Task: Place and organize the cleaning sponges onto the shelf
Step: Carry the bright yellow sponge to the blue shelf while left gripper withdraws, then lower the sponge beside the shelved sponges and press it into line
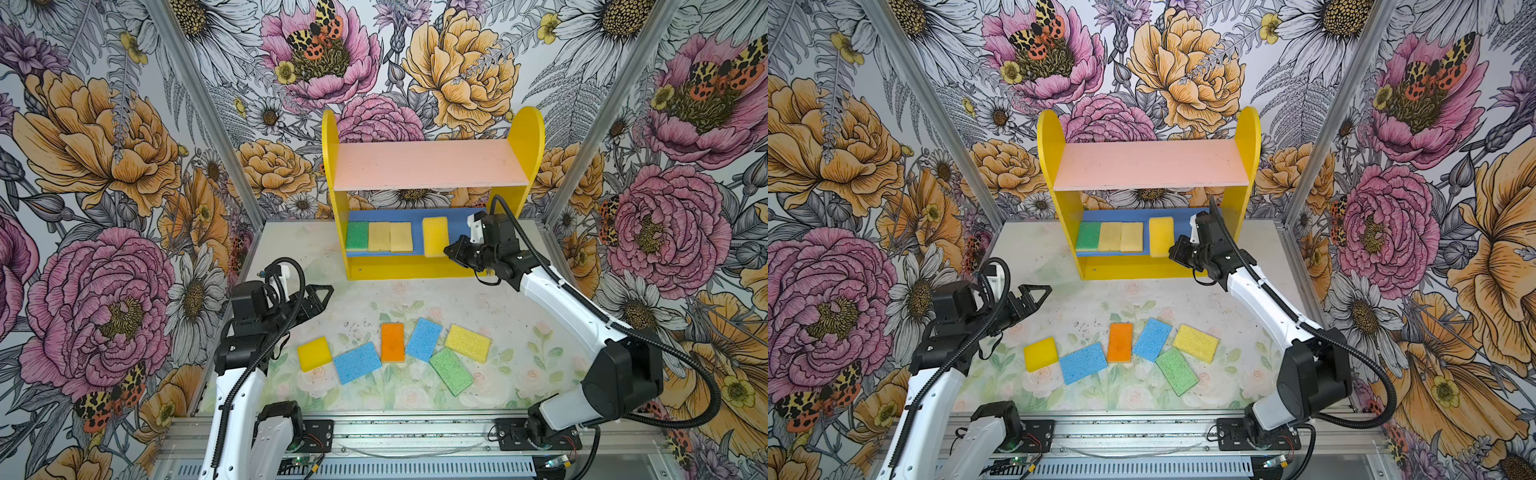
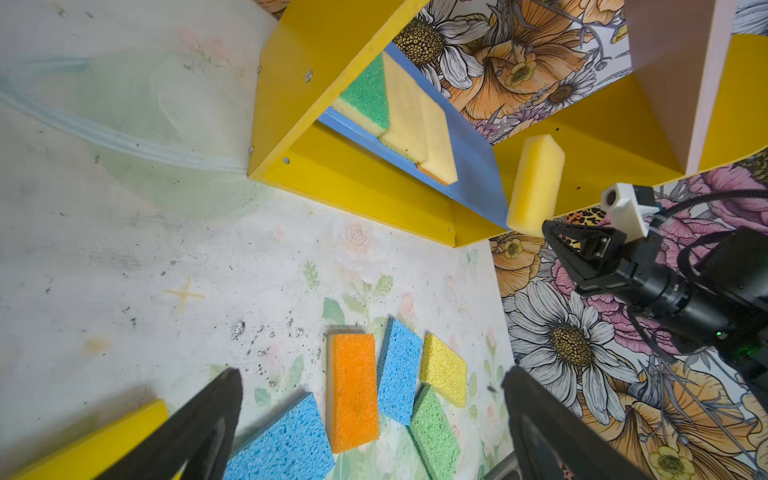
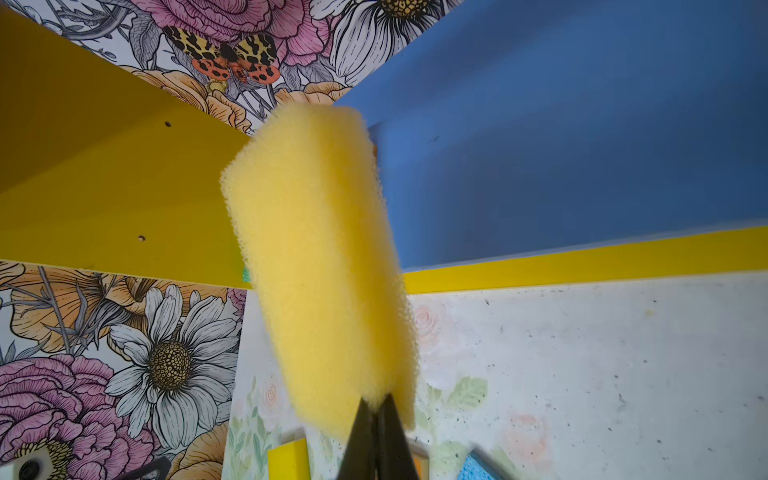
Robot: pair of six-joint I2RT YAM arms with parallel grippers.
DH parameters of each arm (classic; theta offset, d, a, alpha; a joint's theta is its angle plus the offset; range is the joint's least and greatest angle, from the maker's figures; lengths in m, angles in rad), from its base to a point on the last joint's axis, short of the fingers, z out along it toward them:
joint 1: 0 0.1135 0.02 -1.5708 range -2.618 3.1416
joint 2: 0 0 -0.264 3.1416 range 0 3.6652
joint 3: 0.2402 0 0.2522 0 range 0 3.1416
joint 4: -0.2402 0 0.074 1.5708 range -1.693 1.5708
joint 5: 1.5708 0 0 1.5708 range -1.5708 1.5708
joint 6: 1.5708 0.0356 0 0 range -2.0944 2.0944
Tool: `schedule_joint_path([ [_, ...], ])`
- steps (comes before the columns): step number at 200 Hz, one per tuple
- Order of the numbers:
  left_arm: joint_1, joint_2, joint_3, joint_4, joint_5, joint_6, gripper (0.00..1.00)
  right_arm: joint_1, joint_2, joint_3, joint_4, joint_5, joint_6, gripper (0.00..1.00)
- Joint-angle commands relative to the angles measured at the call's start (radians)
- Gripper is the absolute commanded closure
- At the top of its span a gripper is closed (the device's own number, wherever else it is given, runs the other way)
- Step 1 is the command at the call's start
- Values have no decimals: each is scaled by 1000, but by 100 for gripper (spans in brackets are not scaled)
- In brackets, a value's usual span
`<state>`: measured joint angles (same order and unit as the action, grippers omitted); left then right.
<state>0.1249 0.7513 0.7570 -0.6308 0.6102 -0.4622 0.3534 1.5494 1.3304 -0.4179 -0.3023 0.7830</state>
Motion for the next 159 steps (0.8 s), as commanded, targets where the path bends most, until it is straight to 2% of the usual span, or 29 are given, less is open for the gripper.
schedule_joint_path([
  [1,3,-5,-18,-16,-50,38,1,-8,67,67,11,15,-30,98],
  [48,-17,36,-19,-12,-40,38,1,-10,165,145,13,-3,-23,98],
  [116,-28,28,-22,-12,-47,36,1,-10,223,179,14,-7,-16,96],
  [159,-34,30,-22,-12,-48,34,1,-9,260,208,15,-14,-6,89],
])
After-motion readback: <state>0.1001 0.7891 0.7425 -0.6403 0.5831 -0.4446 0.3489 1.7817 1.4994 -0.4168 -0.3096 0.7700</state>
